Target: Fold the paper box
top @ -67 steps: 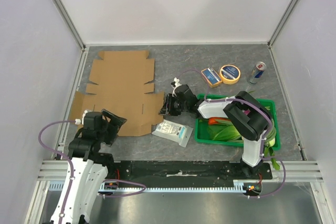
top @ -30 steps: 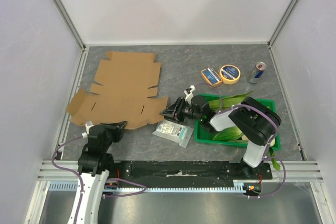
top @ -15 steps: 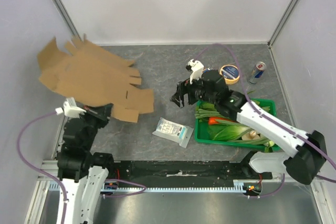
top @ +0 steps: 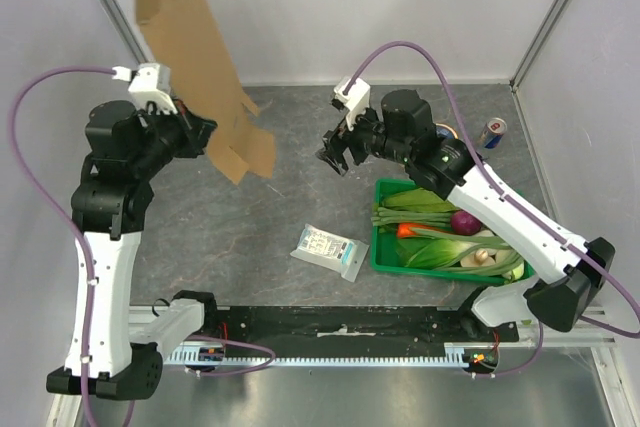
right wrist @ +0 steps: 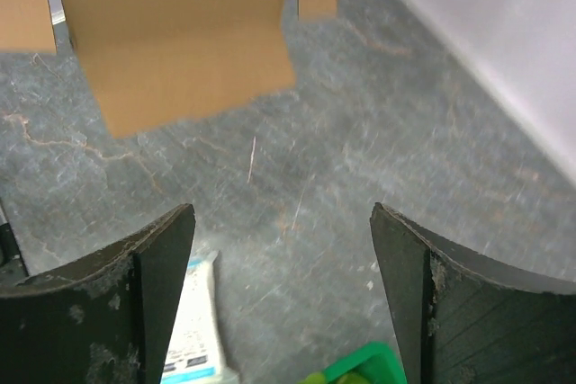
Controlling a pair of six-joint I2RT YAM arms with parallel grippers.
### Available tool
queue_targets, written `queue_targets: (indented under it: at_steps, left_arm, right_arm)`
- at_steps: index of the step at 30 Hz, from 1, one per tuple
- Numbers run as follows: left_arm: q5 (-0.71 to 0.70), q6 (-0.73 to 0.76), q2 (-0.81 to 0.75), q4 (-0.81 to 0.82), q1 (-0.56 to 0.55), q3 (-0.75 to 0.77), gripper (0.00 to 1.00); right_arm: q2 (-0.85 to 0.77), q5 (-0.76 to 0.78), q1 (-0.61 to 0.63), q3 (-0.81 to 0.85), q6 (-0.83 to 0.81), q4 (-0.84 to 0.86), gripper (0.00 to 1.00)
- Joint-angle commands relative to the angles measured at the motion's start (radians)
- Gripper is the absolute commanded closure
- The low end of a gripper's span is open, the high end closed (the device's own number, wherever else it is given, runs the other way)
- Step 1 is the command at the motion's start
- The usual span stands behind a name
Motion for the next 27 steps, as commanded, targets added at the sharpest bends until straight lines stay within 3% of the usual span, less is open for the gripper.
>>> queue_targets:
  at_steps: [1, 2, 7, 13, 16, 21, 27]
  left_arm:
    - [0.281, 0.239, 0.006, -0.066, 0.001, 0.031, 0.98]
    - [0.357, 0.251, 0.007, -0.066, 0.001, 0.028, 0.98]
    - [0.407, 0.273, 0.004, -0.065, 0.0, -0.034, 0.98]
    - [0.482, 0.267, 0.006, -0.036, 0.0, -0.123, 0.98]
    - [0.525, 0.259, 0.007, -0.022, 0.0, -0.147, 0.98]
    - [0.557, 0.258, 0.01, -0.006, 0.0, -0.164, 0.98]
    - [0.591, 0.262, 0.016, -0.008, -0.008, -0.169, 0.98]
  right_arm:
    - [0.049, -0.106, -0.002, 0.153, -0.168, 0.109, 0.13]
    - [0.058, -0.118, -0.002, 0.181, -0.197, 0.114, 0.13]
    - [0.101, -0.036, -0.011, 0.331, -0.48, 0.126, 0.11]
    - [0.275, -0.037, -0.065, 0.673, -0.588, 0.049, 0.1]
    - [0.328, -0.042, -0.065, 0.756, -0.657, 0.023, 0.09]
    - [0.385, -0.134, -0.065, 0.809, -0.68, 0.018, 0.08]
    - [0.423, -0.074, -0.047, 0.789, -0.679, 0.113, 0.1]
